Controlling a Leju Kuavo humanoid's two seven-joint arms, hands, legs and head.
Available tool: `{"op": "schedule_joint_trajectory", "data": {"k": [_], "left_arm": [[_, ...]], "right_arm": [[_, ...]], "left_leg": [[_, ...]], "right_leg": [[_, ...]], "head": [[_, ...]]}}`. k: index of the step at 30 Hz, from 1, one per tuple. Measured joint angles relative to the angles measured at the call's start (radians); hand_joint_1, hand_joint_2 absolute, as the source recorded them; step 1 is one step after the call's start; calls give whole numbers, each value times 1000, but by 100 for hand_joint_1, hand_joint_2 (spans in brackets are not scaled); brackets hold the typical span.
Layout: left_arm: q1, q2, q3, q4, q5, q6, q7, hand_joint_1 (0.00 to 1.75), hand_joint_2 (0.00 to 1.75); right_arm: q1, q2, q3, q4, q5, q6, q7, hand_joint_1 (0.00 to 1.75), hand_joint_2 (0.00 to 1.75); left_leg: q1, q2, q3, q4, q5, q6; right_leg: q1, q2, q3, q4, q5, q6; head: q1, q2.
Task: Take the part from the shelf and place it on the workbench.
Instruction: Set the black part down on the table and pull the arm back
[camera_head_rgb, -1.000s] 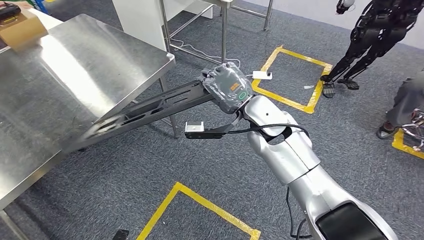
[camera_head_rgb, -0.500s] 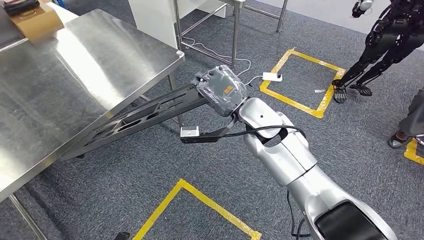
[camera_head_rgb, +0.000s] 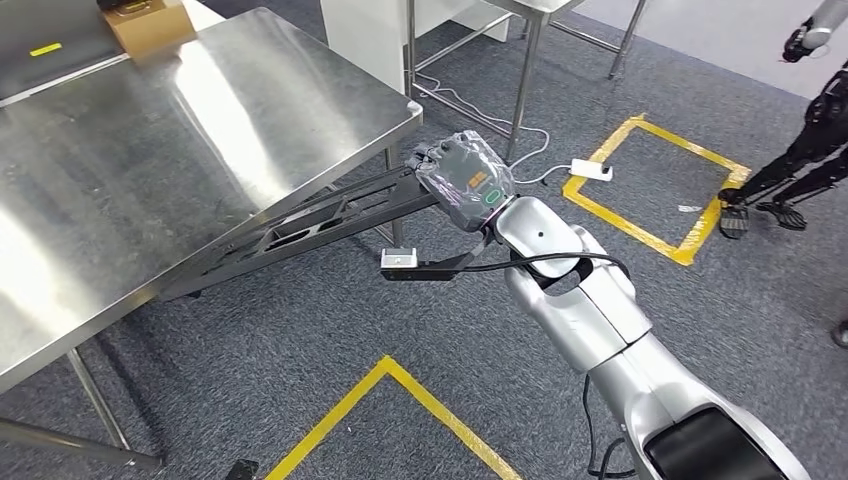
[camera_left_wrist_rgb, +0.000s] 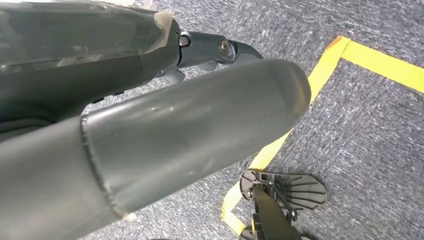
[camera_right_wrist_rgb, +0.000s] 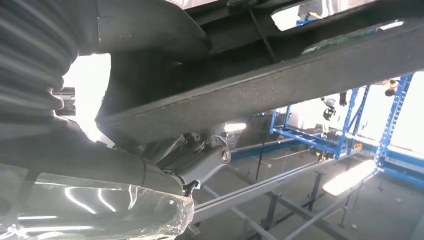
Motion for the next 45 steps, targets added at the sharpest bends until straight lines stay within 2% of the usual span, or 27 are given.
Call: {"op": "schedule_joint_trajectory", "data": {"k": [2,4,6,8,9,10,11,13,15,17,19,21,23,24,25,26,28,30,32,34,37,39,40,41,42,44,45], "left_arm": [[3,1,0,0,-1,2,0,0,0],[6,1,0,0,-1,2,0,0,0],[4,1,0,0,-1,2,0,0,0],[2,1,0,0,-2,2,2,0,0],[3,1,1,0,-2,2,4,0,0],[3,1,1,0,-4,2,6,0,0],[3,1,1,0,-6,2,7,0,0],[3,2,4,0,-10,1,9,0,0],[2,2,7,0,-13,-1,10,0,0],[2,3,9,0,-15,-3,11,0,0],[2,3,11,0,-18,-4,13,0,0],[0,2,13,0,-21,-5,13,0,0],[-2,2,14,0,-22,-5,13,0,0],[-1,2,15,0,-23,-5,14,0,0],[-1,1,15,0,-23,-6,14,0,0],[-1,0,15,0,-23,-6,15,0,0],[-1,-1,15,0,-24,-7,17,0,0],[-1,-1,16,0,-25,-6,19,0,0],[1,-1,16,0,-28,-6,21,0,0],[4,-1,16,0,-32,-6,24,0,0],[1,-3,16,0,-32,-5,24,0,0],[0,-3,16,0,-32,-5,24,0,0],[0,-3,16,0,-32,-5,24,0,0],[1,-3,16,0,-33,-5,24,0,0],[1,-3,16,0,-34,-4,24,0,0],[0,-3,17,0,-35,-2,23,0,0],[0,-2,17,0,-35,-1,22,0,0]], "right_arm": [[0,-2,0,1,1,0,0,173,175],[-1,-2,-1,1,2,0,0,173,175],[-1,-1,-1,1,4,0,0,173,175],[-1,-2,-1,2,10,-2,4,173,175],[0,-3,-1,4,16,-4,7,173,175],[-1,-4,-1,5,24,-6,11,173,175],[-1,-5,-1,7,31,-10,16,173,175],[-6,-8,-4,8,42,-16,23,173,175],[-20,-11,-11,8,46,-20,28,173,175],[-41,-13,-19,8,51,-18,30,173,175],[-67,-13,-28,8,58,-12,30,173,175],[-93,-16,-33,10,65,-2,29,173,175],[-111,-18,-35,14,71,10,30,173,175],[-117,-19,-35,16,74,15,30,173,175],[-124,-19,-35,19,76,20,30,173,175],[-133,-20,-35,22,78,24,30,173,175],[-153,-20,-35,25,78,29,30,173,175],[-166,-18,-36,27,77,34,31,173,175],[-174,-15,-36,29,79,37,32,173,175],[-181,-11,-34,31,84,38,33,173,175],[-190,-4,-31,33,88,38,32,173,175],[-190,-4,-29,37,88,38,32,173,175],[-190,-4,-29,39,88,38,33,173,175],[-190,-3,-28,40,87,38,33,173,175],[-191,-2,-28,42,87,38,34,173,175],[-192,0,-28,44,89,37,35,173,175],[-193,1,-28,46,90,37,35,173,175]], "left_leg": [[3,-10,-4,-2,3,-12],[6,2,-14,17,-12,-22],[7,35,-53,103,-64,-29],[8,55,-113,229,-120,-34],[8,58,-132,267,-128,-34],[8,61,-133,268,-118,-33],[8,64,-113,231,-91,-31],[2,86,-42,96,-32,-21],[-7,104,0,15,-11,-11],[-13,98,0,5,-12,-3],[-9,88,8,-8,-4,10],[-3,77,16,-20,3,22],[-3,62,16,-20,4,24],[-3,54,16,-20,4,24],[-3,45,16,-19,4,24],[-3,37,16,-17,3,23],[-1,22,15,-10,0,17],[-3,10,9,-3,-3,5],[-2,3,3,-2,-1,-6],[2,13,-3,8,-10,-15],[5,52,-57,126,-83,-28],[6,59,-109,236,-130,-32],[6,60,-128,272,-139,-32],[6,61,-133,282,-132,-32],[6,62,-120,255,-109,-30],[5,68,-51,121,-46,-22],[3,71,-20,61,-26,-18]], "right_leg": [[2,-5,4,-8,4,-13],[0,-15,6,-12,9,-27],[0,-27,10,-16,10,-40],[5,-38,10,-16,8,-45],[7,-45,11,-15,7,-46],[9,-51,11,-15,6,-46],[10,-57,13,-15,5,-47],[15,-66,16,-15,3,-48],[22,-74,15,-15,0,-44],[24,-83,15,-17,0,-38],[24,-79,9,-4,-11,-30],[21,-57,-30,80,-51,-30],[16,-41,-94,211,-98,-32],[14,-40,-117,254,-107,-28],[12,-39,-123,260,-101,-21],[9,-38,-110,226,-81,-11],[1,-25,-49,92,-25,5],[-2,-12,-7,3,6,3],[3,-14,-1,-8,11,-10],[0,-20,-1,-11,16,-23],[-1,-27,0,-13,19,-40],[2,-32,0,-13,18,-43],[3,-34,0,-13,18,-43],[4,-36,0,-13,17,-43],[4,-37,1,-13,17,-43],[5,-39,3,-13,17,-43],[9,-39,2,-13,16,-42]], "head": [[-2,0],[-4,0],[-9,0],[-13,0],[-13,0],[-13,0],[-13,0],[-13,0],[-12,0],[-12,0],[-11,0],[-8,0],[-5,0],[-4,0],[-4,0],[-4,0],[-3,0],[-3,0],[-2,0],[-4,0],[-11,0],[-11,0],[-11,0],[-11,0],[-11,0],[-12,0],[-11,0]]}}
